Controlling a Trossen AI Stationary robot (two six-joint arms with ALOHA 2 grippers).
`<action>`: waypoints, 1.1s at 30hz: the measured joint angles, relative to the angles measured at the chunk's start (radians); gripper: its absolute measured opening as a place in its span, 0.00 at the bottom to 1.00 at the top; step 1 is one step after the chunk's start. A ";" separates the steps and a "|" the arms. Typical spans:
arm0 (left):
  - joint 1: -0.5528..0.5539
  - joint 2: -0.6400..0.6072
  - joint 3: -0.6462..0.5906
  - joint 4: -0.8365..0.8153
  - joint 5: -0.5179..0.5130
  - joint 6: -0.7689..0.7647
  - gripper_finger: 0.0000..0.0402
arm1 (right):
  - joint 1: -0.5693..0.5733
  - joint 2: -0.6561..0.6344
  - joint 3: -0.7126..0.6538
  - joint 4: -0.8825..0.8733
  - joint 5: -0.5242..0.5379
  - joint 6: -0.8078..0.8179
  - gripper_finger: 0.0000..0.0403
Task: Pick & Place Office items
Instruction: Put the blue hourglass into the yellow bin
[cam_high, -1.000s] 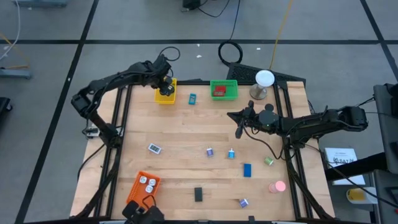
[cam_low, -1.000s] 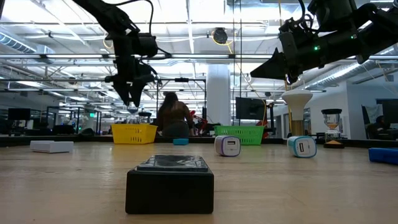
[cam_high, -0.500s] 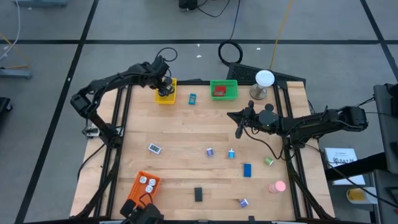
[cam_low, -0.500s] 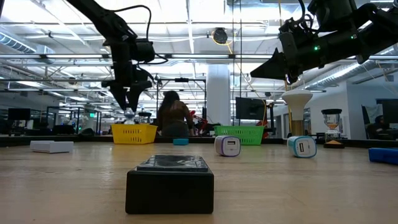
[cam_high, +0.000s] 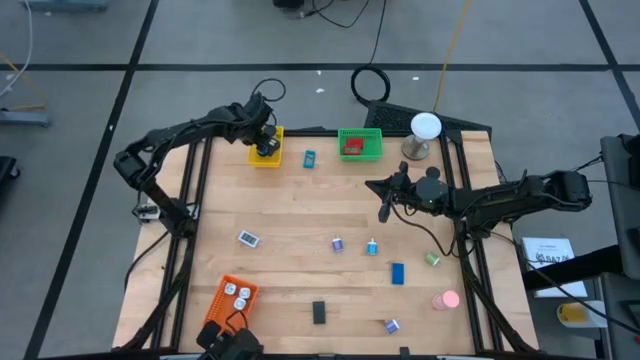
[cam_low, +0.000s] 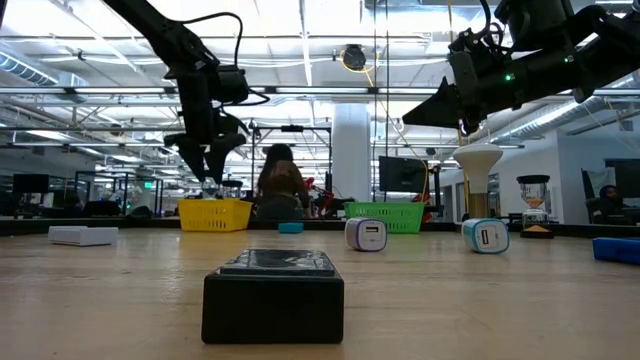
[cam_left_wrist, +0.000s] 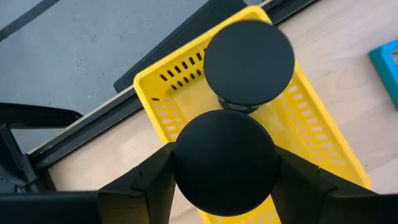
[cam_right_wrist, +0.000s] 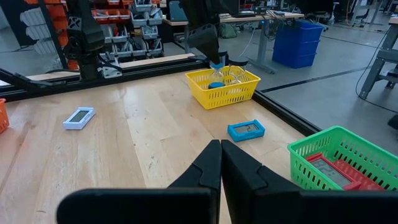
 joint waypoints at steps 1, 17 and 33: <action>0.000 0.000 -0.003 0.000 0.000 0.000 0.53 | 0.000 0.000 0.000 0.000 0.000 0.000 0.00; 0.001 0.000 -0.004 0.001 0.018 -0.002 0.54 | 0.000 0.000 0.000 0.000 0.000 0.002 0.00; 0.001 0.000 -0.004 -0.002 0.020 0.001 0.57 | 0.000 0.000 0.000 0.000 0.000 0.002 0.00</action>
